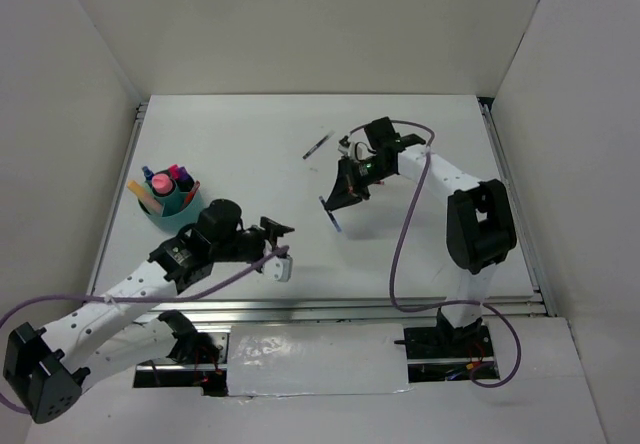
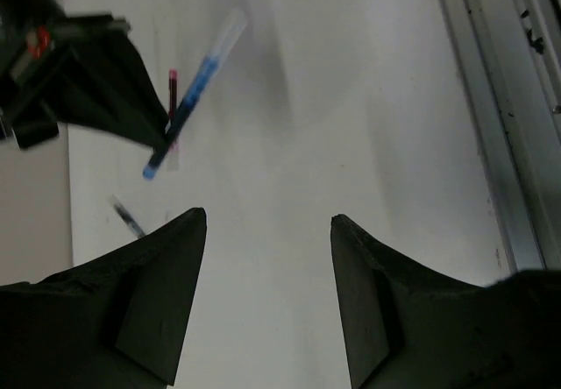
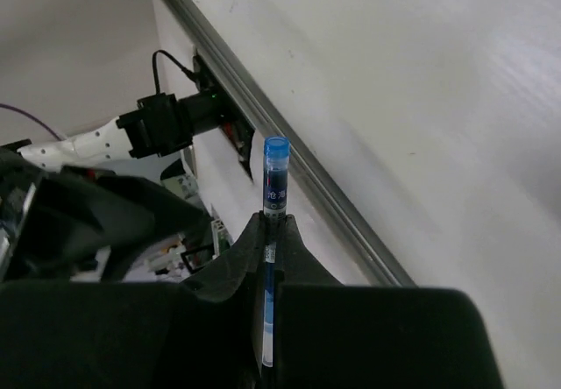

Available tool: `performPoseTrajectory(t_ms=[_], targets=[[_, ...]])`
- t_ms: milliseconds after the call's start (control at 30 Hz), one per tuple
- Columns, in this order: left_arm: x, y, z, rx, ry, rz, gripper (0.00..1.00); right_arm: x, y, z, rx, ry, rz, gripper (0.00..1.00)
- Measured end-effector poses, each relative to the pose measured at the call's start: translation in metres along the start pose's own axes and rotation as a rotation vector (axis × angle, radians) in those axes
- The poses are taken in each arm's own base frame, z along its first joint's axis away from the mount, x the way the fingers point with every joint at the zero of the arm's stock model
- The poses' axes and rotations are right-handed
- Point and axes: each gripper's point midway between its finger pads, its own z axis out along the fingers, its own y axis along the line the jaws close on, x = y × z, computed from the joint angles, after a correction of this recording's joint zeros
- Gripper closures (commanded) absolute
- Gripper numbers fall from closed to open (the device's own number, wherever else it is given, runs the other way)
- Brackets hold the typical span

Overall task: Sort the stationery into containers
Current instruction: Pick up the pen from the center of the board.

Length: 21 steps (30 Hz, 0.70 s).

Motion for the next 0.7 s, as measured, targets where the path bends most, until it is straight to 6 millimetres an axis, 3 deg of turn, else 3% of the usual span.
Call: performPoseTrajectory(t_ms=[133, 300, 467, 700], targets=[[-0.028, -0.011, 0.016, 0.024, -0.063, 0.132, 0.30, 0.012, 0.013, 0.017, 0.004, 0.035, 0.052, 1.00], [-0.050, -0.004, 0.029, -0.027, -0.111, 0.245, 0.31, 0.029, 0.020, 0.032, 0.005, 0.077, 0.123, 1.00], [-0.052, 0.001, 0.038, -0.044, -0.106, 0.315, 0.36, 0.032, 0.026, 0.035, -0.006, 0.091, 0.146, 1.00], [-0.051, -0.015, 0.054, 0.024, -0.096, 0.395, 0.43, 0.033, 0.034, 0.039, -0.013, 0.098, 0.127, 1.00]])
